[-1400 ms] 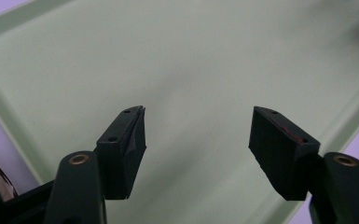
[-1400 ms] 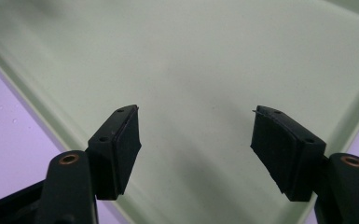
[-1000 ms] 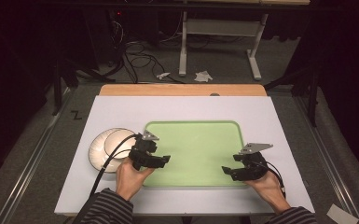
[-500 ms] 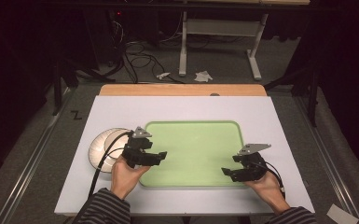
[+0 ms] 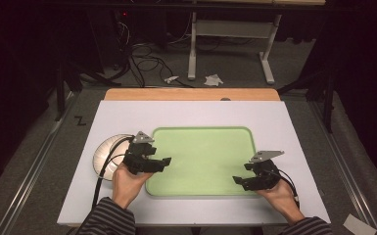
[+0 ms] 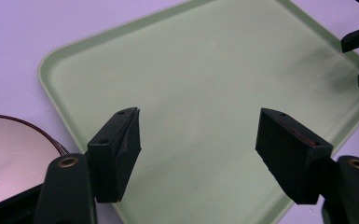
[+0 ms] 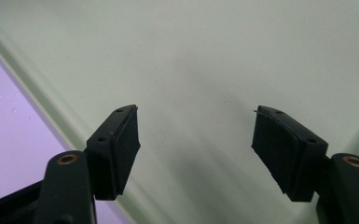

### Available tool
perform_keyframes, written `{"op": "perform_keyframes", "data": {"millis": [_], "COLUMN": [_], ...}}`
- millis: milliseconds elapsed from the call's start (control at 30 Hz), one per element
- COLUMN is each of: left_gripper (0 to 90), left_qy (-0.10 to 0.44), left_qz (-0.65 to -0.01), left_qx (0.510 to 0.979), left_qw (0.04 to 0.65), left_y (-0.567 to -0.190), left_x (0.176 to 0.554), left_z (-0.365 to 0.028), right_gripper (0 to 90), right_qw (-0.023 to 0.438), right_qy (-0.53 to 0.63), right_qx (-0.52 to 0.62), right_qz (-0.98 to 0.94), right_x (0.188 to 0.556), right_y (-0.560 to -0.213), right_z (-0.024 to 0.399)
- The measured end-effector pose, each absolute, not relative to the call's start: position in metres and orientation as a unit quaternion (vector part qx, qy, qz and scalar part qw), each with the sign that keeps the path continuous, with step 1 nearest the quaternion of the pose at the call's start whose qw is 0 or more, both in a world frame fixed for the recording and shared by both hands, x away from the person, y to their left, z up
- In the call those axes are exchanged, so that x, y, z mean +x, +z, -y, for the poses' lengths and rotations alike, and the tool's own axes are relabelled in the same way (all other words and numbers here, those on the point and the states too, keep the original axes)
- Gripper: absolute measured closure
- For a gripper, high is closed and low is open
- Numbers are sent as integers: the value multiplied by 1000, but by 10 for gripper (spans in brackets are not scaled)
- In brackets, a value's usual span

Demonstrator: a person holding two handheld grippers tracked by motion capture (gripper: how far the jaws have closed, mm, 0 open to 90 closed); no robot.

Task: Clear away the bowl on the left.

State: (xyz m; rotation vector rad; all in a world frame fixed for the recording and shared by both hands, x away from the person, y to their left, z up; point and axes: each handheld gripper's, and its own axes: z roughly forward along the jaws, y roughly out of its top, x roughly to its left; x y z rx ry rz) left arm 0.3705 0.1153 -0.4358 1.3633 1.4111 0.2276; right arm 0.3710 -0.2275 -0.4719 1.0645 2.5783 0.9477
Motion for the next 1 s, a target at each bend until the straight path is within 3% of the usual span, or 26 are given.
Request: {"op": "perform_keyframes", "data": {"millis": [200, 1000], "left_gripper": [300, 293], "left_qy": [88, 164], "left_qz": [-604, -634], "left_qx": [563, 506], "left_qw": [557, 562], "left_y": [-433, -425], "left_x": [373, 386], "left_z": [-118, -164], "right_gripper": [334, 335], "right_qw": [102, 102], "right_qy": [320, 310], "right_qx": [357, 363], "right_qz": [-872, -872], "right_x": [371, 372], "right_y": [-472, -474], "right_z": [228, 228]}}
